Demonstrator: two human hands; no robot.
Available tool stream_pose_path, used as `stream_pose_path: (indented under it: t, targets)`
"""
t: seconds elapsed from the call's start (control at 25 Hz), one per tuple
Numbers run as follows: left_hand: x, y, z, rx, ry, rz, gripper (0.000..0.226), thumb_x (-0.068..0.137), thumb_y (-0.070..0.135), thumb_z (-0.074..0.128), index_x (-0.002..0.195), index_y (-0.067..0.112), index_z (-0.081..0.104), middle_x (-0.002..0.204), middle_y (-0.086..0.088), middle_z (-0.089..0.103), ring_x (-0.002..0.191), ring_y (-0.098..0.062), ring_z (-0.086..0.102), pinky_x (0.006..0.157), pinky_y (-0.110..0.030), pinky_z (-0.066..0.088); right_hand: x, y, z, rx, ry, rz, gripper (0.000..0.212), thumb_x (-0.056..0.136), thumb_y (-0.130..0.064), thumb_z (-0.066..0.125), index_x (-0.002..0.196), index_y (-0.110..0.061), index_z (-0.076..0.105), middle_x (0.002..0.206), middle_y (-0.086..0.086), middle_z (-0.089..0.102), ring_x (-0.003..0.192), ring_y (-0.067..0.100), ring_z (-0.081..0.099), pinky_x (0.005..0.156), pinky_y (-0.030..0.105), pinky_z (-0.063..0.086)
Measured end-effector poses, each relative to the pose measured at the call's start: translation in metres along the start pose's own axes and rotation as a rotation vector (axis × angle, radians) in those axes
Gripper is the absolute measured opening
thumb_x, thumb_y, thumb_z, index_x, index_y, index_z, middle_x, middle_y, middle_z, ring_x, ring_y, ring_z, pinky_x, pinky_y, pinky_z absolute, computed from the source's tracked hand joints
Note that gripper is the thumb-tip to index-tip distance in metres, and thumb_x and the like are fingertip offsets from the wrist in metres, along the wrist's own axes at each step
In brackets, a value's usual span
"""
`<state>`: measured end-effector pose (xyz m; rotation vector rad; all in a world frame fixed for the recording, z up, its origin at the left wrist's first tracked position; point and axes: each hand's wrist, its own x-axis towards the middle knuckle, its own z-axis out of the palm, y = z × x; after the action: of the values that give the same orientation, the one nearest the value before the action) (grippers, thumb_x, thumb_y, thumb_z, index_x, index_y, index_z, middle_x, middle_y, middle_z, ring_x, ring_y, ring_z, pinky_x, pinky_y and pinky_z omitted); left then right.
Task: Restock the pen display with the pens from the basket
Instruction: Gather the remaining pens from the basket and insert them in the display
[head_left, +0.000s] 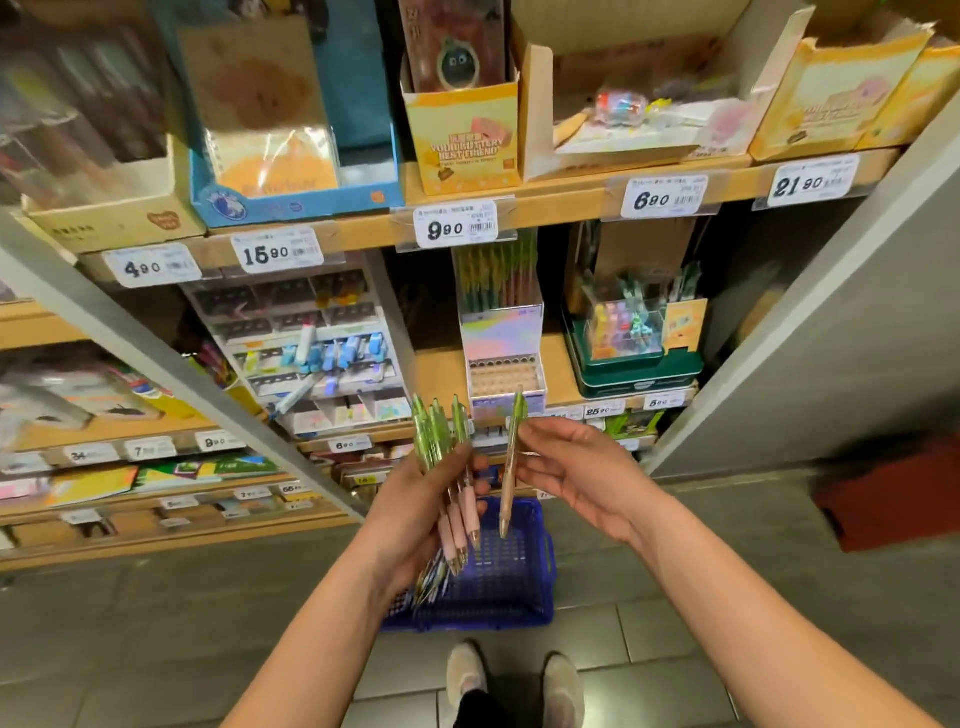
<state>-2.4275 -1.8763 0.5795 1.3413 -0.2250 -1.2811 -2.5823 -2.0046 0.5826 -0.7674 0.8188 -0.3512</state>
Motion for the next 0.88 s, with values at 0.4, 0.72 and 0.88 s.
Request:
stream_pose_path:
  t: [0.4, 0.72, 0.88]
  targets:
    - [0.159, 0.004, -0.013, 0.097, -0.058, 0.061, 0.035, 0.096, 0.038, 0.066, 0.102, 0.006, 0.076, 0.084, -0.017, 0.072, 0.074, -0.028, 0.069, 0.064, -0.035, 0.056, 0.133, -0.026, -0.027, -0.004, 0.102, -0.201, 0.016, 0.085, -0.018, 0.072, 0.095, -0.007, 0.078, 0.091, 0.012, 0.076, 0.078, 0.014, 0.073, 0.071, 0.021, 0.058]
    - [0.235, 0.004, 0.015, 0.145, -0.07, 0.168, 0.036, 0.1, 0.04, 0.059, 0.089, 0.014, 0.081, 0.078, -0.022, 0.066, 0.07, -0.035, 0.057, 0.06, -0.034, 0.05, 0.222, -0.094, -0.059, -0.153, 0.219, -0.437, 0.012, 0.096, -0.003, 0.063, 0.087, -0.002, 0.072, 0.079, 0.008, 0.075, 0.073, 0.012, 0.071, 0.072, 0.021, 0.059]
    - [0.249, -0.005, 0.013, 0.121, -0.095, 0.189, 0.031, 0.101, 0.039, 0.058, 0.094, 0.017, 0.079, 0.076, -0.014, 0.067, 0.068, -0.029, 0.059, 0.055, -0.034, 0.049, 0.248, -0.125, -0.059, -0.196, 0.292, -0.736, 0.011, 0.097, -0.002, 0.062, 0.088, -0.005, 0.069, 0.079, 0.008, 0.071, 0.074, 0.014, 0.071, 0.073, 0.024, 0.058]
